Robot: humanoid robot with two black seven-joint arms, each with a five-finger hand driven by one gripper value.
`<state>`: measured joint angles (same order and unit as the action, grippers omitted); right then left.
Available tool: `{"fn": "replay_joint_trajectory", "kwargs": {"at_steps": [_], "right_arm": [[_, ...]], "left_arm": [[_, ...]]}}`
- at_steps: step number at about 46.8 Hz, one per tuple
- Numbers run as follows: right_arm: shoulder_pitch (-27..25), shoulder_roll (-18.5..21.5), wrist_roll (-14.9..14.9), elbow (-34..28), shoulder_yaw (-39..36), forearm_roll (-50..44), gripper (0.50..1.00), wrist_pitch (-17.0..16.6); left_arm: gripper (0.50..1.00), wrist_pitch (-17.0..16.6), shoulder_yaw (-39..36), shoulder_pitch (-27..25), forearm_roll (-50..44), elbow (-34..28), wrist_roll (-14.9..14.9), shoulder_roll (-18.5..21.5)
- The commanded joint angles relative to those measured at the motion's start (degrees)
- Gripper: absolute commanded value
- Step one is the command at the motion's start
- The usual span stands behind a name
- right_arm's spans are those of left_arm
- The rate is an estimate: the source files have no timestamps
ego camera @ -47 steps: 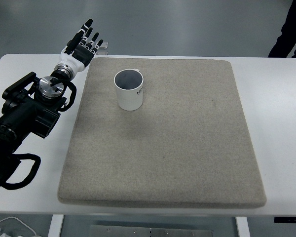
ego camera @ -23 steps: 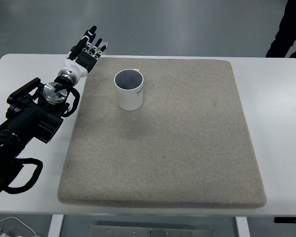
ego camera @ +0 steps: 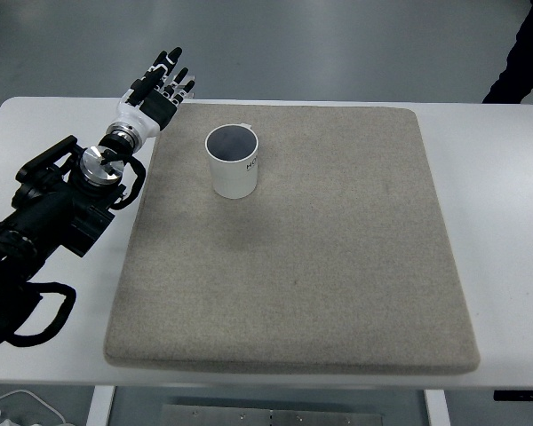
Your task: Upright white cup
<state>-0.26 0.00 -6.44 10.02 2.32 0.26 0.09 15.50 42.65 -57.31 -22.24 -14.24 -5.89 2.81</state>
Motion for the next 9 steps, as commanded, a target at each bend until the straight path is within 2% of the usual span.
{"fn": "replay_joint_trajectory", "kwargs": {"at_steps": [1,9], "right_arm": [[0.00,0.00,-0.06,0.00,0.05,0.00,0.930,0.00],[0.00,0.00,0.03,0.00,0.05,0.00,0.930,0.00]], "left_arm": [[0.988,0.06,0.07,0.00,0.01,-0.18,0.00,0.09],[0.990,0.15,0.16,0.00,0.01,-0.18,0.00,0.18]]}}
